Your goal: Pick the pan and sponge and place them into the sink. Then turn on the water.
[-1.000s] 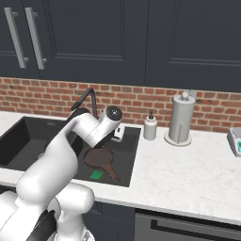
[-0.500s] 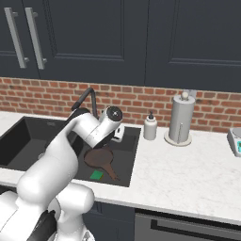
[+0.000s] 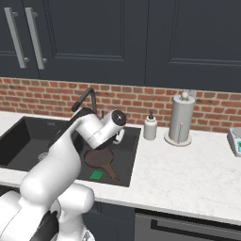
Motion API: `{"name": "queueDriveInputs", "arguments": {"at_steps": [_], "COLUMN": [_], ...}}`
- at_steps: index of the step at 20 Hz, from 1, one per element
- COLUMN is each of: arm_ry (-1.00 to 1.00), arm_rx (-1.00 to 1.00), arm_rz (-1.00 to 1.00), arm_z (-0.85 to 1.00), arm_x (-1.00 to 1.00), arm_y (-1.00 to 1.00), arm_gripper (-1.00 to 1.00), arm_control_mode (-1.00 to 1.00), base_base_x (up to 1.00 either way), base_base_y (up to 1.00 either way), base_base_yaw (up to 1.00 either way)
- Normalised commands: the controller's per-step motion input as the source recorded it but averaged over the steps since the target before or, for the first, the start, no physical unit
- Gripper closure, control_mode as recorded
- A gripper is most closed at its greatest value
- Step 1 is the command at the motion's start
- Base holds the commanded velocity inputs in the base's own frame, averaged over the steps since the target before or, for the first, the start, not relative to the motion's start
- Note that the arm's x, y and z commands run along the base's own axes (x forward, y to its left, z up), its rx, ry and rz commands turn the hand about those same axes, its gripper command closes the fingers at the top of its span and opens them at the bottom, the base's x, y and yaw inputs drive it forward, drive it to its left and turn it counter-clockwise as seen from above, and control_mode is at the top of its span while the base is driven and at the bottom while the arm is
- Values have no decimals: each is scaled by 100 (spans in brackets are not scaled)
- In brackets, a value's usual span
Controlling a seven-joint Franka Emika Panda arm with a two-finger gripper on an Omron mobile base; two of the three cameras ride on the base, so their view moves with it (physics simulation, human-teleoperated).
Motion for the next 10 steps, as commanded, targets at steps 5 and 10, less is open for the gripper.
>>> {"name": "queueDriveInputs", "arguments": {"at_steps": [5, 10], "arm_ry": [0, 0], "arm_rx": [8, 0], "arm_rz": [0, 0], "arm_z": [0, 0], "arm_x": [4, 4], "arm_y": [3, 2], "arm_gripper": [-100, -100], "arm_control_mode": [-100, -100], "base_base_x": [0, 0], "base_base_y": [0, 0], "base_base_yaw": [0, 0]}}
